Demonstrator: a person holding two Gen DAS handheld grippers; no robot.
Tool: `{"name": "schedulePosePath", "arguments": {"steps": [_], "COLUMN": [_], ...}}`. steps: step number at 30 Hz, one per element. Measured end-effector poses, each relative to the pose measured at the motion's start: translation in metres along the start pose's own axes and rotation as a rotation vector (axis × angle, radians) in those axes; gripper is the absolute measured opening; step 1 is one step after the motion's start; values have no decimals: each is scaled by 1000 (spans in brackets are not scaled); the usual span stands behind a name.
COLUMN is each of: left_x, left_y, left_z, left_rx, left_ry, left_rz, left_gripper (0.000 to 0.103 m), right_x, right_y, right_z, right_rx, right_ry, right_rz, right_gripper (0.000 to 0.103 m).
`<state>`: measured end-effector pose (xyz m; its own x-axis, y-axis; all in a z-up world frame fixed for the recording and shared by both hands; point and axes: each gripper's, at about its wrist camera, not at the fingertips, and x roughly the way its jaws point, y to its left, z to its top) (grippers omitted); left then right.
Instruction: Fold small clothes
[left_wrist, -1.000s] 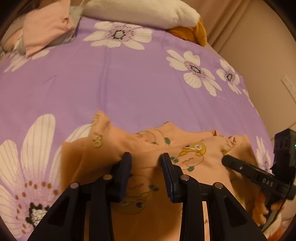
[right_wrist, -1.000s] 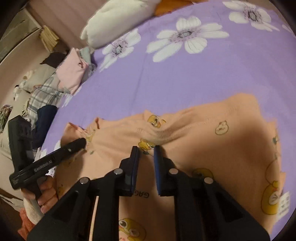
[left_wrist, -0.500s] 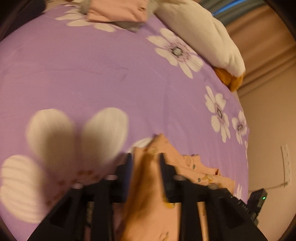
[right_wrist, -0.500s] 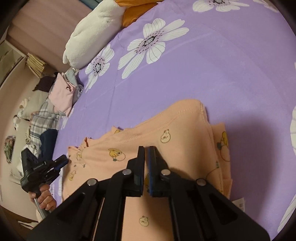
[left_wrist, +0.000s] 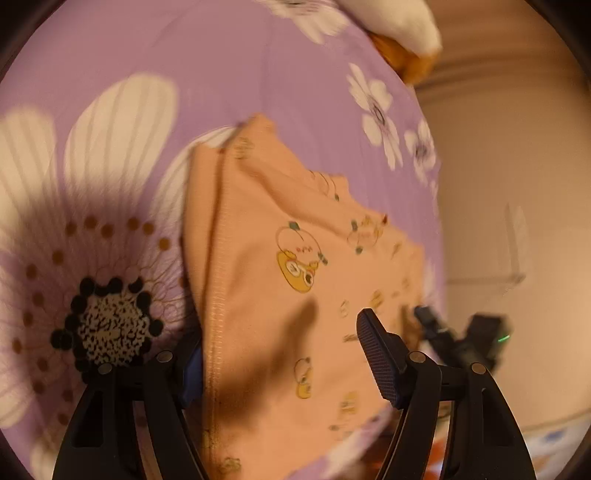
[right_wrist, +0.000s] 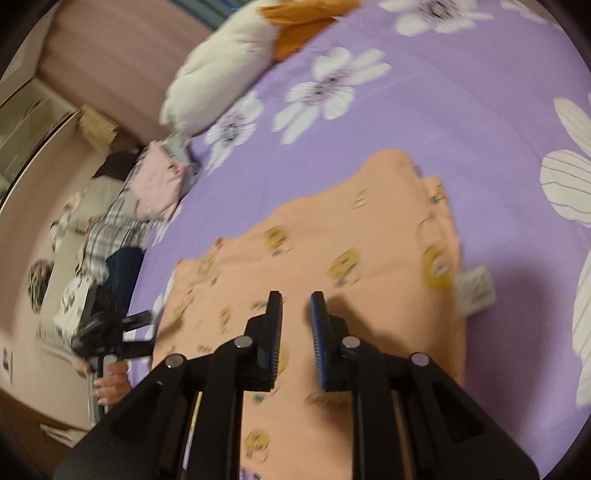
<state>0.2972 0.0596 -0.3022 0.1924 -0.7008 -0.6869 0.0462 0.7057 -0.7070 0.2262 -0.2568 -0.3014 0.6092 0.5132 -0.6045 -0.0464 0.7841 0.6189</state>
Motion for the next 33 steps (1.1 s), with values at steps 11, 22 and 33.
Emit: {"name": "schedulePosePath", "arguments": {"steps": [11, 22, 33], "left_x": [-3, 14, 5], "left_y": [-7, -30, -25], "left_z": [-22, -22, -25], "left_rx": [-55, 74, 23], "left_ry": [-173, -257, -277], "left_rz": [118, 365, 326], "left_gripper": [50, 35, 31], "right_x": [27, 69, 65], "right_y": [67, 78, 79], "right_z": [-46, -56, -65], "right_rx": [-213, -403, -452], "right_ry": [21, 31, 1], "right_rz": [-11, -213, -219], "right_gripper": [14, 8, 10]}}
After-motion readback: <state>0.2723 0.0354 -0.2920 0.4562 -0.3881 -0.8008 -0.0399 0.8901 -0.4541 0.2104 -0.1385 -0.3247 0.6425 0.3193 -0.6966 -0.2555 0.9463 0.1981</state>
